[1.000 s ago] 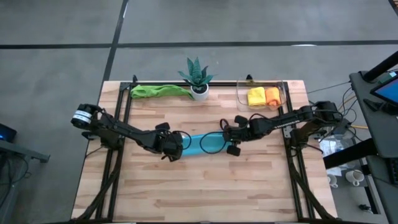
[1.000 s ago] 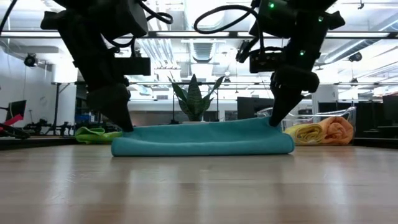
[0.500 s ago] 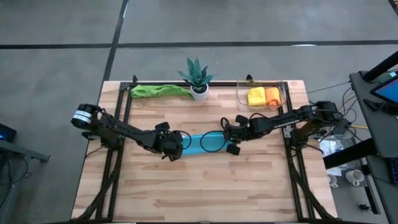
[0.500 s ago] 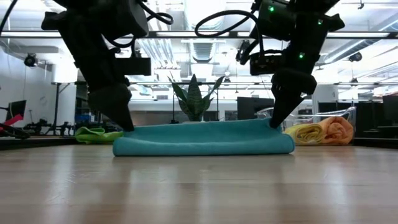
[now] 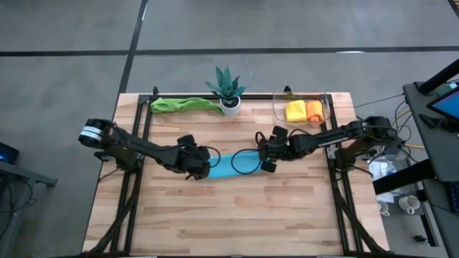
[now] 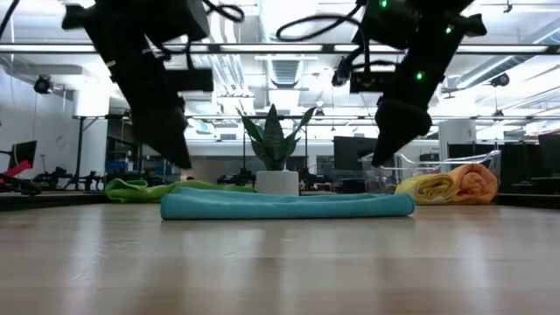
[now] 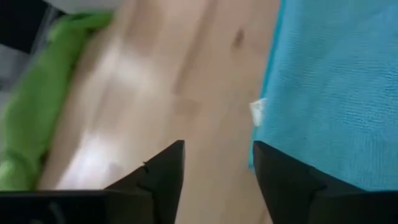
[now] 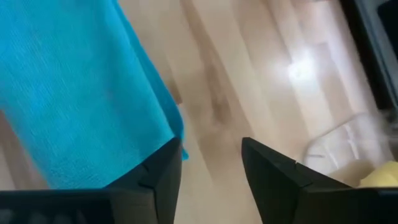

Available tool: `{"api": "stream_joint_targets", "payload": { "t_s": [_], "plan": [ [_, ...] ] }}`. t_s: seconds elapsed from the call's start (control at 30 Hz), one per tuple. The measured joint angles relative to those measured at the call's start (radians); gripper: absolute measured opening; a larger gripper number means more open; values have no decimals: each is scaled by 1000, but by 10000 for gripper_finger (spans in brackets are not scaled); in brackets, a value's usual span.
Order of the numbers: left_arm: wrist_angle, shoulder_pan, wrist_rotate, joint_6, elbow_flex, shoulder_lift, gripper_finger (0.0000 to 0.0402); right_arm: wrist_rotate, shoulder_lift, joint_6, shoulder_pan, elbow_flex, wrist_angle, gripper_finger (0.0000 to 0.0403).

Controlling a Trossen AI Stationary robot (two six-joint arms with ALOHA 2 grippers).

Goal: Roll microfiber towels into tight, uniform cylinder then place into a basket
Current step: Roll the blue microfiber cloth

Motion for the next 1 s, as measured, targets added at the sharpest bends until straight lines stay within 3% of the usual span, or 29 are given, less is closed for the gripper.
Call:
{"api": "stream_joint_targets", "payload": {
  "t_s": [0.1,0.23,0.33,0.53,0.67,0.87,1.0],
  "plan": [
    [-41,-1,-45,-37,2,-58,190,1,-43,0,1,-3,0,165],
    [50,-17,-77,-68,-54,-141,194,2,-121,19,22,-50,31,166],
    [249,-29,-56,-42,-142,-159,195,1,-195,38,45,-139,145,166],
    [778,-35,107,54,-320,-99,186,-25,-314,63,87,-354,423,164],
    [918,-31,102,58,-335,-23,143,-108,-348,180,86,-430,472,157],
    [1003,3,98,112,-257,120,17,-127,-359,300,86,-471,484,151],
    [998,30,121,117,-204,205,3,-127,-344,349,86,-471,504,159]
  ]
}}
